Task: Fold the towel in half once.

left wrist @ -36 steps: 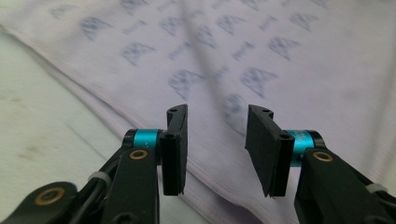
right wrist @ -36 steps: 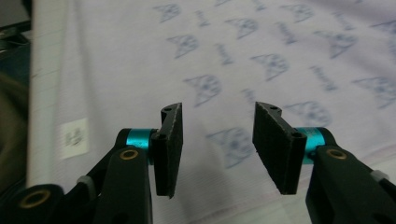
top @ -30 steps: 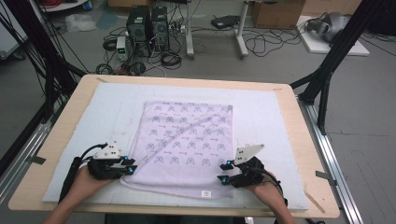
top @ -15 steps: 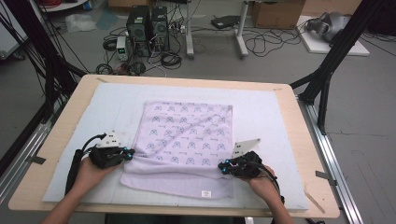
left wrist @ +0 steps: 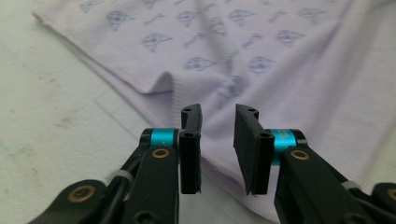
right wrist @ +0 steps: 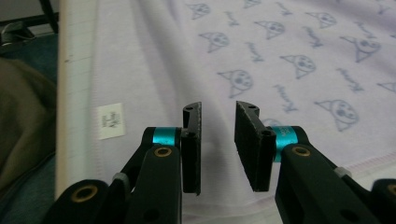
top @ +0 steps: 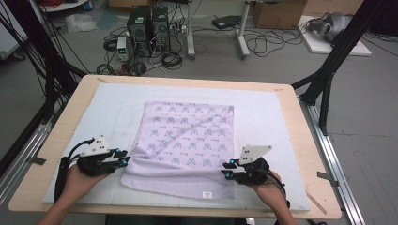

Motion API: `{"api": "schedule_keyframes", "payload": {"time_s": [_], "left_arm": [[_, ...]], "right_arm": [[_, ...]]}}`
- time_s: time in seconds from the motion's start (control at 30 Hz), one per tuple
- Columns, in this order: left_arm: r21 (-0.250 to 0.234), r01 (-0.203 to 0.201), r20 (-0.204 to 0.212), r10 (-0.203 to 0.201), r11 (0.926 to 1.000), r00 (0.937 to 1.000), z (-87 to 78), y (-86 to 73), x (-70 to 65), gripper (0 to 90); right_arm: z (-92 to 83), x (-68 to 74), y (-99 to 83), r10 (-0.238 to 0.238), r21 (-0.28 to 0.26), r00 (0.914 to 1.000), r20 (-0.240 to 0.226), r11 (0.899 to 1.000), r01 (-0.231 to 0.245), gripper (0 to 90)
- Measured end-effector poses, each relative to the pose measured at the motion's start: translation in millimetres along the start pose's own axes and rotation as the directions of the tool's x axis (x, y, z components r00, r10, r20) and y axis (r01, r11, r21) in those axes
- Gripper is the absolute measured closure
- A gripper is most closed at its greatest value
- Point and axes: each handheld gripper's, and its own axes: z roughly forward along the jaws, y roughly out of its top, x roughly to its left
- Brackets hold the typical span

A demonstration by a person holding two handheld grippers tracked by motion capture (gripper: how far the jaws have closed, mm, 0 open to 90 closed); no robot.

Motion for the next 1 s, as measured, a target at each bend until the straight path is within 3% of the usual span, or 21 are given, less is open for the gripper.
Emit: {"api": "schedule_keyframes", "payload": {"time_s": [0.07, 0.17, 0.3, 0.37, 0.47, 0.6, 0.7, 0.8, 0.9, 0.93, 1.0], "left_arm": [[-0.004, -0.017, 0.043, 0.017, 0.9999, 0.9989, -1.8, -3.9, -8.4, 74.8], [0.036, -0.041, 0.077, 0.039, 0.9985, 0.9963, 5.0, -8.6, -15.1, 73.5], [0.097, -0.052, 0.08, 0.044, 0.994, 0.9958, 21.7, -14.0, -16.0, 68.0], [0.086, -0.068, 0.059, 0.063, 0.994, 0.9963, 25.7, -15.4, -16.1, 73.3], [0.084, -0.03, 0.069, 0.025, 0.996, 0.9973, 26.2, -13.9, -11.4, 85.6], [0.076, -0.032, 0.08, 0.026, 0.9966, 0.9964, 15.4, -6.8, -10.4, 87.3], [0.055, -0.046, 0.084, 0.041, 0.9974, 0.9956, -2.0, -0.3, -12.4, 87.4], [0.035, -0.057, 0.094, 0.054, 0.9978, 0.9941, -17.5, 2.1, -19.7, 87.5], [0.034, -0.074, 0.122, 0.069, 0.9967, 0.9901, -25.9, -2.3, -31.0, 87.3], [0.035, -0.073, 0.122, 0.068, 0.9967, 0.9901, -25.7, -5.0, -34.3, 85.7], [0.047, -0.061, 0.116, 0.055, 0.997, 0.9917, -22.4, -10.4, -36.4, 68.0]], "right_arm": [[-0.7, 6.1, -2.0, -0.018, 0.009, 0.9998, -0.012, 1.0, 0.018, 71.8], [1.3, 12.8, -6.7, -0.028, 0.023, 0.9991, -0.031, 0.999, 0.028, 69.5], [11.3, 13.4, -12.4, -0.042, 0.085, 0.9988, -0.026, 0.995, 0.044, 66.6], [18.0, 11.2, -14.8, -0.04, 0.114, 0.9989, -0.024, 0.993, 0.042, 68.1], [19.6, 7.5, -16.5, -0.025, 0.092, 0.9991, -0.034, 0.995, 0.028, 82.0], [16.8, 5.6, -12.5, -0.016, 0.096, 0.9982, -0.058, 0.995, 0.021, 86.3], [5.3, 8.1, -6.7, -0.016, 0.049, 0.9982, -0.058, 0.999, 0.019, 86.4], [-8.6, 16.3, -0.5, -0.025, 0.011, 0.9977, -0.063, 1.0, 0.025, 86.4], [-16.3, 27.3, -0.1, -0.043, 0.012, 0.9956, -0.082, 0.999, 0.045, 86.5], [-17.7, 31.0, -1.8, -0.05, 0.023, 0.9946, -0.091, 0.998, 0.052, 85.7], [-18.1, 34.3, -6.9, -0.026, 0.029, 0.9927, -0.118, 0.999, 0.03, 80.7]]}}
